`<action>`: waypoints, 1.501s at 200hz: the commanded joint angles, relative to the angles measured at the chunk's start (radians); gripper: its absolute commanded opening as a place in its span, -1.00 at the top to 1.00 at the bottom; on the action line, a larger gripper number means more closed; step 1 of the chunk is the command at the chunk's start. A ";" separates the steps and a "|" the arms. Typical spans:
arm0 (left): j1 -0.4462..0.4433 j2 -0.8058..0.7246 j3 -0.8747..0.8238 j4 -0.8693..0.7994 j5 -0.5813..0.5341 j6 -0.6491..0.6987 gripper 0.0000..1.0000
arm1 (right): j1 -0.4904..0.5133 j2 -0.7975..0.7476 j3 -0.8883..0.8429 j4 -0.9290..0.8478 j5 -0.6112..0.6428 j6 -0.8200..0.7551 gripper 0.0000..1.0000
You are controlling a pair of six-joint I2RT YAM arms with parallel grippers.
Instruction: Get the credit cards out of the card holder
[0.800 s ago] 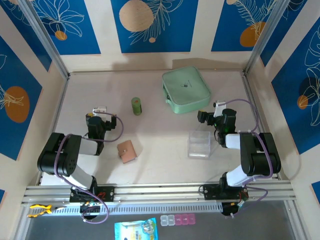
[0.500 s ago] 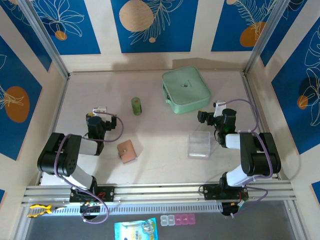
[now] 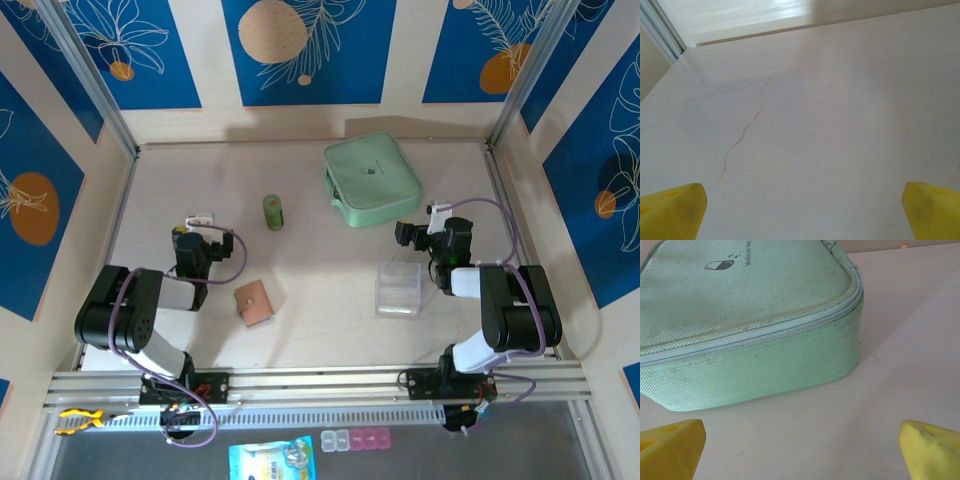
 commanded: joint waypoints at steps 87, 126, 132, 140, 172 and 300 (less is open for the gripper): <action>0.013 0.002 0.005 0.026 0.019 -0.015 -0.99 | -0.007 0.006 -0.006 0.034 -0.026 -0.011 -0.98; 0.013 0.000 0.003 0.030 0.017 -0.013 -0.99 | 0.000 0.003 -0.010 0.040 -0.013 -0.015 -0.98; 0.012 0.000 0.001 0.031 0.017 -0.014 -0.99 | 0.002 0.002 -0.008 0.040 -0.007 -0.015 -0.98; 0.012 0.001 -0.002 0.040 0.013 -0.011 -0.99 | 0.007 -0.006 0.000 0.016 0.008 -0.015 -0.98; 0.009 -0.039 0.018 -0.032 -0.004 -0.015 -0.99 | 0.028 -0.061 0.061 -0.135 0.034 -0.037 -0.98; -0.047 -0.322 0.252 -0.735 -0.106 -0.120 -0.99 | 0.097 -0.259 0.219 -0.793 0.108 0.051 -0.99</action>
